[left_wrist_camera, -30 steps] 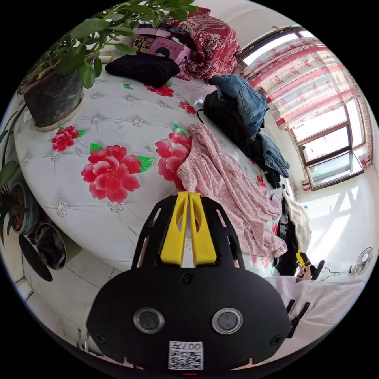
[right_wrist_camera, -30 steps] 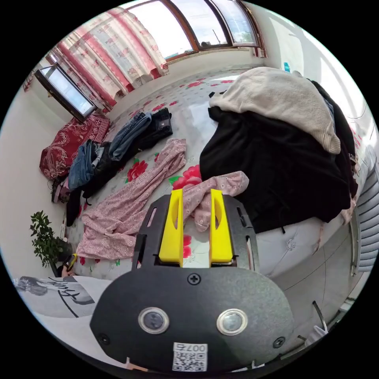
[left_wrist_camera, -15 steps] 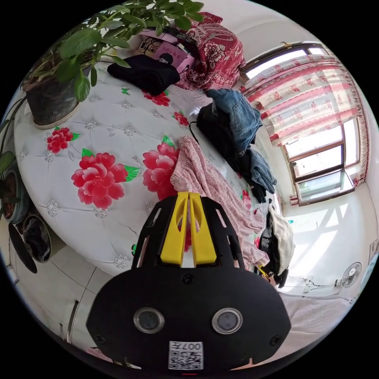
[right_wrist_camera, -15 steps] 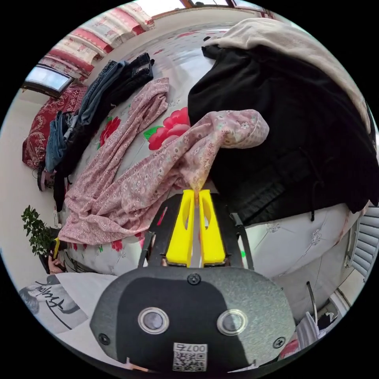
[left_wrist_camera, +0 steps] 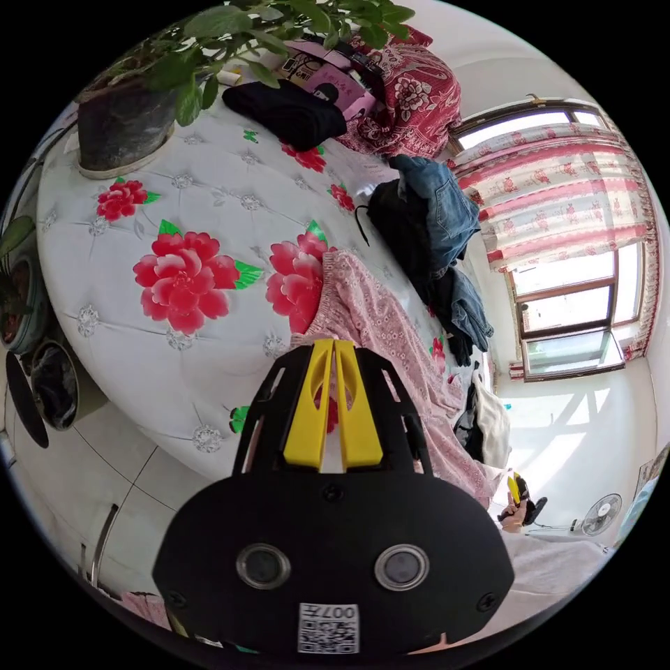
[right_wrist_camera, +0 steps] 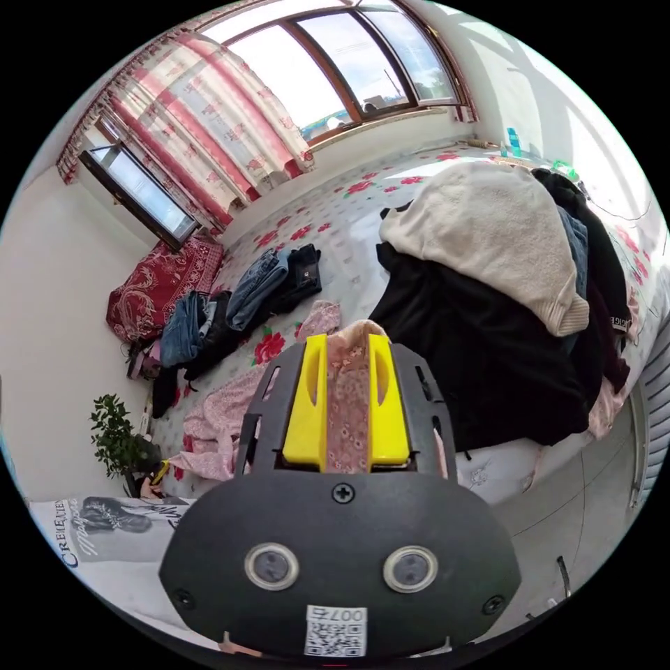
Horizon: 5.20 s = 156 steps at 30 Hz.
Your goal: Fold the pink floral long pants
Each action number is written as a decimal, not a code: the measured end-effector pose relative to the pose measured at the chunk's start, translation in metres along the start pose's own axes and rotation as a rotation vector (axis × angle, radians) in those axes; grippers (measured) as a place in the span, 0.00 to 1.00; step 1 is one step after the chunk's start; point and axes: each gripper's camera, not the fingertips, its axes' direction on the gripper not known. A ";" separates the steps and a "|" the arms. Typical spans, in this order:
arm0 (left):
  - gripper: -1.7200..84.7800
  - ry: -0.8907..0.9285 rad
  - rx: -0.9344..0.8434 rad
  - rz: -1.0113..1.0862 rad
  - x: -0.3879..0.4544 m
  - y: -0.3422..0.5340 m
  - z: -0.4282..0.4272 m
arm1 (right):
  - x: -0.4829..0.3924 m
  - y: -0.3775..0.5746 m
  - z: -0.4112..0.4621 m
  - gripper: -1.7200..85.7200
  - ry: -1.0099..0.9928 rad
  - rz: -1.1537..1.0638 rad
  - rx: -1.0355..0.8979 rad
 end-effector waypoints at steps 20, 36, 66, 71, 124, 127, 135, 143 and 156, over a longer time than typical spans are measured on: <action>0.01 0.047 -0.032 -0.100 -0.014 -0.010 0.008 | 0.139 0.064 0.115 0.09 0.438 0.073 -0.449; 0.01 0.213 -0.075 0.168 0.033 -0.050 -0.069 | 0.162 -0.034 -0.091 0.02 -0.378 0.109 0.201; 0.07 -0.256 -0.121 0.112 -0.023 0.088 -0.053 | 0.195 0.042 0.037 0.08 0.298 0.110 -0.327; 0.10 -0.304 -0.142 0.290 0.034 0.040 0.004 | 0.148 0.002 0.092 0.09 0.196 0.019 -0.309; 0.01 -0.169 -0.021 0.279 0.011 0.005 0.069 | 0.109 -0.016 0.210 0.10 0.000 0.125 -0.233; 0.01 -0.160 -0.023 0.273 0.012 -0.004 0.072 | 0.108 -0.035 0.240 0.08 0.001 0.157 -0.284; 0.01 -0.121 -0.025 0.326 0.021 -0.019 0.061 | 0.088 -0.066 0.216 0.02 -0.070 0.100 -0.180; 0.01 -0.115 0.065 0.458 0.002 0.026 -0.009 | 0.108 0.019 0.029 0.02 -0.212 -0.039 0.064; 0.05 -0.470 -0.206 0.184 -0.074 0.053 0.080 | 0.166 0.141 0.079 0.04 0.225 0.105 -0.295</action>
